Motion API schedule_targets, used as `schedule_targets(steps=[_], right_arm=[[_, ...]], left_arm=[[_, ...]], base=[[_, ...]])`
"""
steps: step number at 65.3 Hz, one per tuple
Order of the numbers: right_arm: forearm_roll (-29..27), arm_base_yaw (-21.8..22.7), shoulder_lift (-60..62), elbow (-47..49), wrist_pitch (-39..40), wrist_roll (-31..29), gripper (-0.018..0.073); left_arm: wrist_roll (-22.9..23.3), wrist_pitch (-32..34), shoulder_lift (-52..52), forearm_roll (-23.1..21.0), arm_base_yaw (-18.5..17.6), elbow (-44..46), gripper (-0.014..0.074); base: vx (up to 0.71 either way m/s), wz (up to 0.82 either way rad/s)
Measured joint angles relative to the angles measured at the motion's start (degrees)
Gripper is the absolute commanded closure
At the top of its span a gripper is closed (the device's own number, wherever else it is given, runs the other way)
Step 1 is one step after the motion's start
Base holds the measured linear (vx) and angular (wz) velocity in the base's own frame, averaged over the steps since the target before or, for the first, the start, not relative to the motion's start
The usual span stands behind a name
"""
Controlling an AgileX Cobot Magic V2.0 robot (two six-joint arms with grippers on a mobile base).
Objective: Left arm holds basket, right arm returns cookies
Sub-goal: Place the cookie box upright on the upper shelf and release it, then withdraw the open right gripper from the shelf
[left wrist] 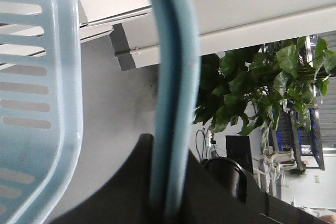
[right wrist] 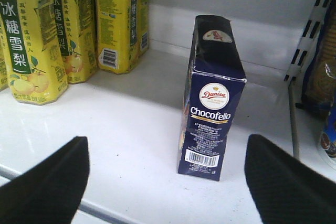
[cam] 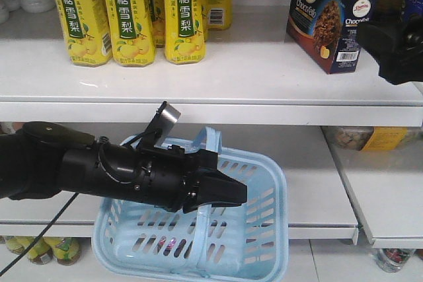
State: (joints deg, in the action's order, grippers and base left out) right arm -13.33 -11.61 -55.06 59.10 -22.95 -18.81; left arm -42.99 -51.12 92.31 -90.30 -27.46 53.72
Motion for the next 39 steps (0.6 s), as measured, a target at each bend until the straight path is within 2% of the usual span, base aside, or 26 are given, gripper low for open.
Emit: schedule_targets(steps=[14,28,39], right_arm=[[0.26,0.0,3.76,-2.04,-2.67,0.13,-0.0023],[0.26,0.0,14.07,-16.72,4.1,2.26,-0.0023],[0.26,0.0,26.01,-28.53,5.51,2.99,-0.0023]], left_arm=[[0.0,0.0,0.0,0.0,0.0,0.0,0.0603],[0.0,0.0,0.0,0.0,0.0,0.0,0.0603],[0.0,0.05,0.0,0.0,0.0,0.0,0.0603]], base=[[0.0,0.0],[0.0,0.0],[0.0,0.0]])
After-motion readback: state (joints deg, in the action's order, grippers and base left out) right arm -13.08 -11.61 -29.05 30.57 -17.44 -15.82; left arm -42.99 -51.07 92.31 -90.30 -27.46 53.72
